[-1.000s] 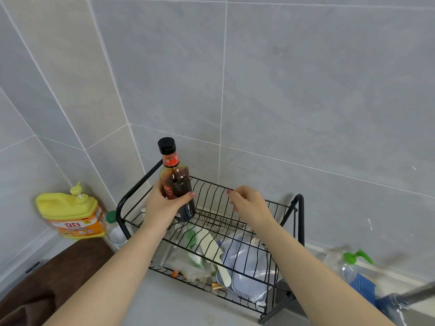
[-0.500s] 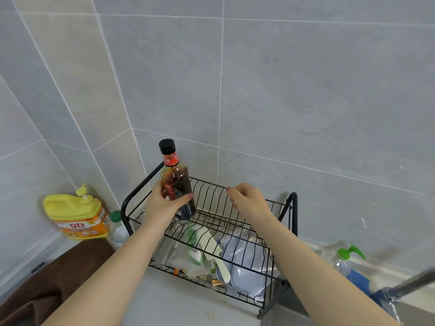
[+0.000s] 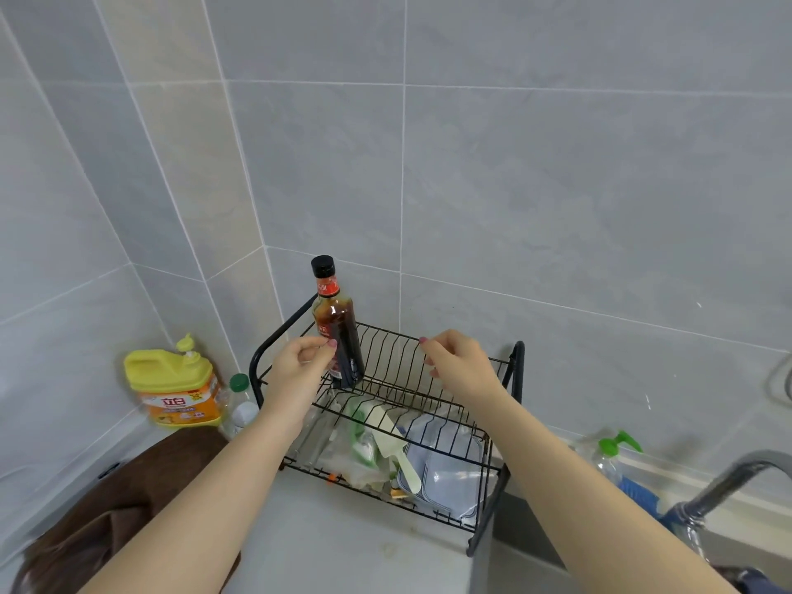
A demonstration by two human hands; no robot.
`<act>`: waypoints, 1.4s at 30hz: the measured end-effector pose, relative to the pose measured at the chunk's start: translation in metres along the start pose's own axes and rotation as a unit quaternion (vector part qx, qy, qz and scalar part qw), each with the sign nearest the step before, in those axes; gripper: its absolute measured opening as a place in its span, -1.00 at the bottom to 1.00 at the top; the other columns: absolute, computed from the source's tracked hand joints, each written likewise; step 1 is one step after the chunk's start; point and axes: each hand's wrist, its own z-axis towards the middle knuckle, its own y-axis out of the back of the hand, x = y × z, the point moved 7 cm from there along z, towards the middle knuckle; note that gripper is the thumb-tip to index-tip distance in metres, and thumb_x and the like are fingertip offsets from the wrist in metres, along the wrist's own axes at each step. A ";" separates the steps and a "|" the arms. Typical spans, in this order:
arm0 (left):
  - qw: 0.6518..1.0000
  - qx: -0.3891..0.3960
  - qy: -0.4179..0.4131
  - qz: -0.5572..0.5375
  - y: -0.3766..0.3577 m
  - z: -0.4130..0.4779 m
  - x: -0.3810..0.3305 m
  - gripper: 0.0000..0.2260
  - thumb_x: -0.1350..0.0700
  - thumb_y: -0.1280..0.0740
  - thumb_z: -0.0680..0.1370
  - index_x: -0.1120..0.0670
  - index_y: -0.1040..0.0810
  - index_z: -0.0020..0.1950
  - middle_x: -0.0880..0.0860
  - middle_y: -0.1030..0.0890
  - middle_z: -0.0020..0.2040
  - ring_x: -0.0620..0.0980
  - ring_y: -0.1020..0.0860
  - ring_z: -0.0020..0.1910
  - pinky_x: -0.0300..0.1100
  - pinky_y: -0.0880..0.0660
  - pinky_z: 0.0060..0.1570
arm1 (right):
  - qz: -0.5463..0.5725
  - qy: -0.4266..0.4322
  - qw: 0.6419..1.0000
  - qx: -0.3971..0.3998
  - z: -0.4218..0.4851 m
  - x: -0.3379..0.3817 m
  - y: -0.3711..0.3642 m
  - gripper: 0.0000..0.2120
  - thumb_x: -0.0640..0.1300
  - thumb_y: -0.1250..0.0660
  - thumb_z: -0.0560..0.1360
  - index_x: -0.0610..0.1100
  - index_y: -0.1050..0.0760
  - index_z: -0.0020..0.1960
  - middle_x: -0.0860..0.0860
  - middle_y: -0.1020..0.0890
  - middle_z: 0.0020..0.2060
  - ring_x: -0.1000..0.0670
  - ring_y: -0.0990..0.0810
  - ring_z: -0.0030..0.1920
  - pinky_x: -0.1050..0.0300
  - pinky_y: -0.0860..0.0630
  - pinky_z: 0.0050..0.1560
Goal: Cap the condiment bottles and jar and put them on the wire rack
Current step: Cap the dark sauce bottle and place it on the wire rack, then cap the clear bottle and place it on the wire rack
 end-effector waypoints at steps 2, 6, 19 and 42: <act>1.000 0.011 -0.013 -0.004 -0.004 -0.013 -0.007 -0.94 0.13 -0.34 0.59 0.02 -0.59 0.03 0.01 -0.66 -0.06 -0.08 -0.63 -0.04 -0.14 -0.53 0.03 | 0.009 0.004 1.000 -0.008 -0.012 0.000 0.009 -0.73 0.07 -0.26 0.55 -0.14 -0.53 0.00 -0.11 -0.66 -0.09 -0.13 -0.64 -0.04 -0.01 -0.55 -0.05; 0.998 0.053 -0.020 0.000 -0.023 -0.041 -0.018 -0.87 0.16 -0.27 0.62 0.06 -0.59 0.10 0.04 -0.67 -0.03 -0.08 -0.64 -0.03 -0.18 -0.48 -0.06 | 0.014 0.001 0.999 -0.030 -0.039 -0.008 0.037 -0.74 0.08 -0.27 0.54 -0.12 -0.54 -0.01 -0.11 -0.68 -0.06 -0.13 -0.65 0.00 -0.03 -0.56 0.02; 0.980 0.193 -0.049 0.015 -0.185 -0.163 -0.057 -0.87 0.14 -0.25 0.64 0.12 -0.59 0.04 0.04 -0.65 -0.13 -0.04 -0.65 -0.10 -0.29 -0.44 -0.20 | 0.024 -0.033 0.988 -0.148 -0.154 -0.074 0.215 -0.76 0.01 -0.29 0.56 -0.17 -0.54 0.00 -0.11 -0.68 -0.11 0.00 -0.63 -0.20 0.14 -0.49 -0.19; 0.861 0.497 -0.097 0.045 -0.520 -0.507 -0.063 -0.86 0.17 -0.26 0.64 0.17 -0.58 -0.04 0.05 -0.61 -0.21 -0.04 -0.58 -0.19 -0.48 -0.43 -0.37 | 0.031 -0.168 0.894 -0.413 -0.461 -0.269 0.530 -0.72 0.02 -0.28 0.55 -0.21 -0.54 0.01 -0.11 -0.70 -0.16 -0.01 -0.63 -0.24 0.16 -0.47 -0.25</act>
